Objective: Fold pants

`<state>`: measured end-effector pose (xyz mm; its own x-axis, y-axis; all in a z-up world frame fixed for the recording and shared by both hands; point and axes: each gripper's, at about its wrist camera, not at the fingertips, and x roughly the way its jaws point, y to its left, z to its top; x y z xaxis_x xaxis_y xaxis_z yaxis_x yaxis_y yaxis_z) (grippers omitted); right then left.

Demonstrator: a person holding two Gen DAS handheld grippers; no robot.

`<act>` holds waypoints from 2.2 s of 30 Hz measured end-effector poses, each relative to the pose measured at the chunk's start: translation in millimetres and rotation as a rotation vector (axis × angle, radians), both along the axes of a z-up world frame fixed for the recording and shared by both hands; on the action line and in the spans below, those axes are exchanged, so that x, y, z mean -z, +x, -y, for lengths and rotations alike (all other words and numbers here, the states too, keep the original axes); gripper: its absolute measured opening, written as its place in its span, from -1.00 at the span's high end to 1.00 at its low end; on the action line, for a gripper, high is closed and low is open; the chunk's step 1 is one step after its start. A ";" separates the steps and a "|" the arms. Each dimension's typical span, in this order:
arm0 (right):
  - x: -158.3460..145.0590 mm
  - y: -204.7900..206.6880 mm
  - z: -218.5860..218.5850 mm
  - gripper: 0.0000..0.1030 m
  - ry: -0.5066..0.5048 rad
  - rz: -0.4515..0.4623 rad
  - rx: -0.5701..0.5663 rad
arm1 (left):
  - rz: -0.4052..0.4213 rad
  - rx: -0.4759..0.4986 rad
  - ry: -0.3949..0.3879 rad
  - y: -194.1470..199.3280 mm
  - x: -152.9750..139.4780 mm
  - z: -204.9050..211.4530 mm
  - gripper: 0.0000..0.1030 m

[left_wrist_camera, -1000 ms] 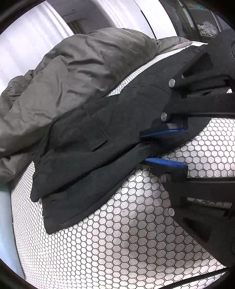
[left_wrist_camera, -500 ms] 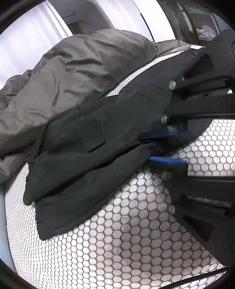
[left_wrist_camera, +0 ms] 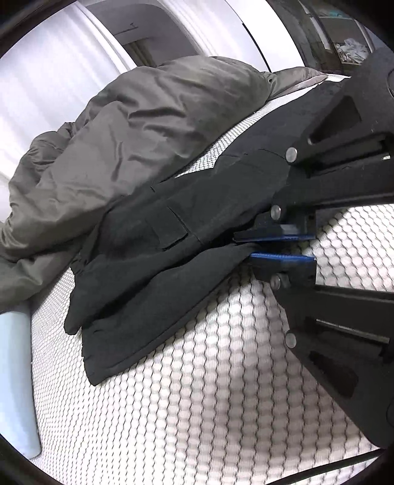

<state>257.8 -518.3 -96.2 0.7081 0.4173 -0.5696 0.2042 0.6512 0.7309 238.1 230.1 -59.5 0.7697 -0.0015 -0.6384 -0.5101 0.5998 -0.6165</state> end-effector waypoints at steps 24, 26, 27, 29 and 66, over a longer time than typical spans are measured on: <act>-15.2 -122.9 -36.7 0.83 -0.064 -0.011 -0.113 | -0.051 -0.049 -0.018 -174.7 3.4 -46.1 0.91; -12.4 -121.5 -35.7 0.83 -0.067 -0.012 -0.112 | -0.075 -0.053 -0.012 -175.7 4.8 -45.3 0.91; -10.2 -120.1 -34.8 0.83 -0.068 -0.016 -0.109 | -0.082 -0.056 -0.005 -176.6 3.4 -44.7 0.90; -7.3 -119.9 -32.9 0.76 -0.061 -0.034 -0.097 | -0.103 -0.064 0.026 -180.1 -1.8 -43.9 0.77; -102.6 -129.9 -119.8 -0.99 -0.523 0.221 -0.189 | -0.149 0.084 0.274 -139.2 -34.5 1.7 -0.97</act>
